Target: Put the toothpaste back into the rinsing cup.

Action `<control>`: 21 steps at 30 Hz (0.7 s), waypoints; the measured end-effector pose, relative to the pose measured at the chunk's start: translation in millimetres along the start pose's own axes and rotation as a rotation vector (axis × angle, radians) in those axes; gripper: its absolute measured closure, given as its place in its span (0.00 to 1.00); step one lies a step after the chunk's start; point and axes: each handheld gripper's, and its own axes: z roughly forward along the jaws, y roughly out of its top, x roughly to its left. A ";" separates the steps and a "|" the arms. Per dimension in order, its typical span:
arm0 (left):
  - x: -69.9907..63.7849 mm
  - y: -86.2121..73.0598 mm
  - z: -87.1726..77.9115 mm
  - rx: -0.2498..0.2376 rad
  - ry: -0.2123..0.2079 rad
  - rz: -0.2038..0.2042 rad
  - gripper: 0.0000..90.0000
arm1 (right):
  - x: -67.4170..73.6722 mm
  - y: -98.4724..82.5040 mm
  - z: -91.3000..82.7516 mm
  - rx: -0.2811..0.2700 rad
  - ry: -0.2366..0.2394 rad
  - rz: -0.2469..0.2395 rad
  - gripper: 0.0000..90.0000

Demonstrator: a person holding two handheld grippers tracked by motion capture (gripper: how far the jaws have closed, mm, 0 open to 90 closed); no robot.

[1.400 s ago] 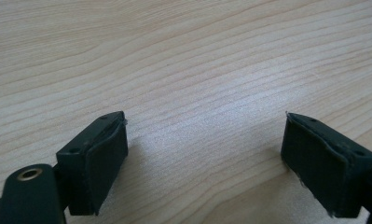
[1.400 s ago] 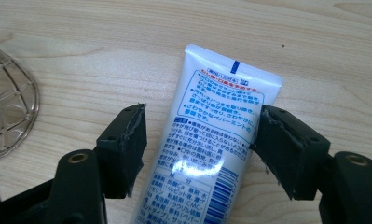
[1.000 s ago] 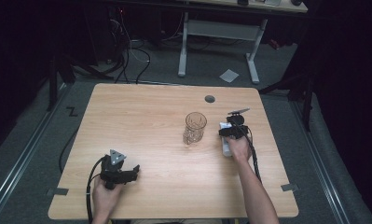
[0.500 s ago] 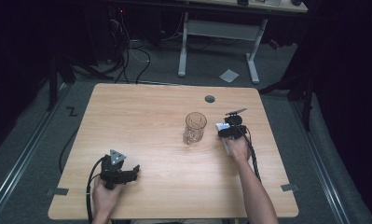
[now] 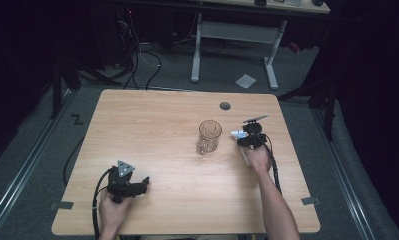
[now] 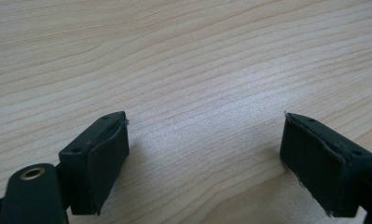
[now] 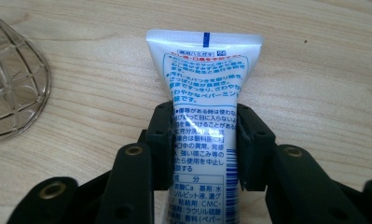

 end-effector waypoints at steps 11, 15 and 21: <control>0.0 0.0 0.0 0.000 -0.001 0.000 0.17 | 6.0 -1.7 -16.8 -0.057 0.055 -0.054 0.73; 0.0 -0.1 0.0 0.000 -0.001 0.000 0.17 | 8.8 -1.9 -22.9 -0.069 0.052 -0.081 0.73; 0.1 -0.1 0.0 0.001 -0.002 0.001 0.17 | 10.6 -5.5 -33.3 -0.112 0.070 -0.102 0.73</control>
